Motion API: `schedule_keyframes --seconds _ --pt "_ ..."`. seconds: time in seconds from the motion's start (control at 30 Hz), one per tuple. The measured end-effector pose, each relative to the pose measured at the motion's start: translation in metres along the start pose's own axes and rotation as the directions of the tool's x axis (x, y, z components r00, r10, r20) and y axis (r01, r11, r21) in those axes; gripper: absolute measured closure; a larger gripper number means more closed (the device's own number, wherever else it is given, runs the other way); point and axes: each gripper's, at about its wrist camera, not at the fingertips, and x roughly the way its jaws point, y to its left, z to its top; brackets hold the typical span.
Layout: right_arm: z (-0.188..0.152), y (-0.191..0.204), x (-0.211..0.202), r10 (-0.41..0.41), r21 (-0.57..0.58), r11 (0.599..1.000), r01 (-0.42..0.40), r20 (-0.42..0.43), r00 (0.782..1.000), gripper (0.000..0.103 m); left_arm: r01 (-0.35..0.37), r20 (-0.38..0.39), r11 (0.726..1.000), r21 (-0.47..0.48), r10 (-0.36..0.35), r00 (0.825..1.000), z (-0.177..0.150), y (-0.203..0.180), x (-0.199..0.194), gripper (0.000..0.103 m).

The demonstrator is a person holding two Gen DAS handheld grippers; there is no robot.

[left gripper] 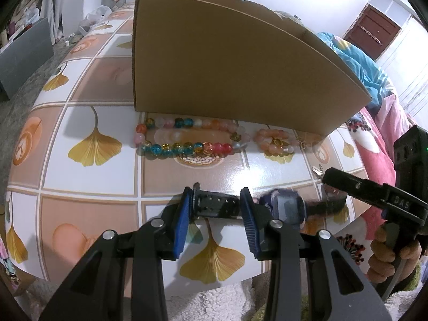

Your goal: Organize jewelry

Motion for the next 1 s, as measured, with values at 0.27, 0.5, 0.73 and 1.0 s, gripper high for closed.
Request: schedule_keyframes --seconds 0.27,0.5,0.73,1.0 --pt "-0.006 -0.004 -0.004 -0.04 -0.004 0.999 0.04 -0.004 0.999 0.072 -0.01 0.006 1.0 0.0 0.01 1.0 0.0 0.0 0.0 0.072" --pt "-0.007 -0.01 -0.003 -0.054 0.009 0.999 0.054 -0.004 0.999 0.094 -0.024 0.011 1.0 0.004 0.024 1.0 0.0 -0.001 0.001 0.075" --pt "-0.008 -0.02 -0.012 -0.037 0.063 0.997 0.036 0.02 0.999 0.101 -0.059 0.019 0.998 0.012 0.058 0.998 0.0 -0.001 0.002 0.085" --pt "0.0 -0.038 -0.023 -0.011 0.162 0.987 0.003 0.049 0.999 0.074 -0.08 0.018 0.997 0.018 0.08 0.997 0.001 -0.003 0.003 0.088"
